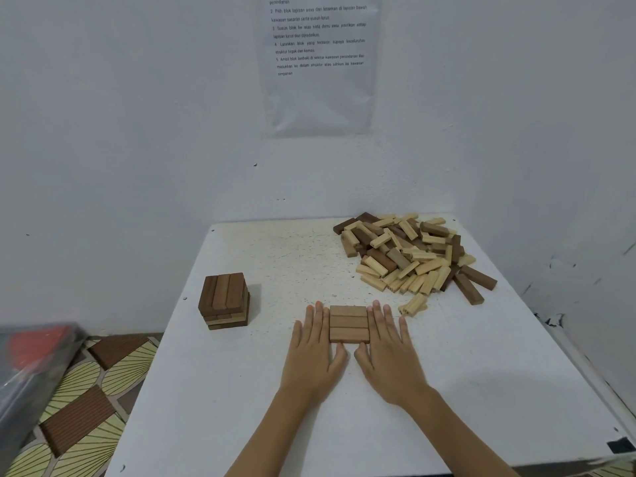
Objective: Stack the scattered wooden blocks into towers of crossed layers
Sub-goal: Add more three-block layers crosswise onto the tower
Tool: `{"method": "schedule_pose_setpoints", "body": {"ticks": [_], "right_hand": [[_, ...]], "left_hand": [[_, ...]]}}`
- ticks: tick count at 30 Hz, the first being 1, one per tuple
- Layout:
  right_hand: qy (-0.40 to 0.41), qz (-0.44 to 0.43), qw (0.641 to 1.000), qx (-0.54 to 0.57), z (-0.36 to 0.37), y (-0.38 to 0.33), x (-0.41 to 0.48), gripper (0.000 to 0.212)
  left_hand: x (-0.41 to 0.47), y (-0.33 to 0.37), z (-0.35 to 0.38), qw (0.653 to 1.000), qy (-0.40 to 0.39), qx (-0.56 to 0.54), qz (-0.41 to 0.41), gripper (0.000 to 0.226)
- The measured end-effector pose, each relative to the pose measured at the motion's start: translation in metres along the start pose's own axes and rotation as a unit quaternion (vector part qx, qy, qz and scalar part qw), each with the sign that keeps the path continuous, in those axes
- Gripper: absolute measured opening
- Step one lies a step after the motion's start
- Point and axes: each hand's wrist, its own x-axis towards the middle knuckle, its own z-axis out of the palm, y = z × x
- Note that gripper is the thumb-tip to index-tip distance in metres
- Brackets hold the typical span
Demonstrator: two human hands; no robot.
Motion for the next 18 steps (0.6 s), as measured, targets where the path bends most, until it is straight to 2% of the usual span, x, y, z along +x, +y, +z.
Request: {"method": "schedule_pose_setpoints", "body": {"ticks": [3, 11, 14, 16, 18], "right_hand": [[0.003, 0.003, 1.0, 0.007, -0.002, -0.001, 0.0, 0.066], [-0.055, 0.005, 0.998, 0.032, 0.002, 0.001, 0.0, 0.074], [-0.02, -0.025, 0.999, 0.044, 0.0, 0.003, 0.001, 0.076], [-0.021, -0.037, 0.993, 0.11, 0.001, 0.009, 0.0, 0.081], [-0.017, -0.028, 0.974, 0.225, -0.004, 0.011, 0.0, 0.074]], "left_hand": [[0.0, 0.0, 0.002, 1.0, 0.003, 0.002, 0.0, 0.08], [0.0, 0.0, 0.003, 1.0, 0.002, -0.001, -0.003, 0.084], [-0.001, -0.001, 0.002, 1.0, 0.007, -0.017, -0.017, 0.082], [-0.002, -0.003, -0.002, 0.998, 0.01, -0.062, -0.014, 0.083], [-0.003, -0.004, -0.009, 0.989, 0.011, -0.145, 0.004, 0.083]]}}
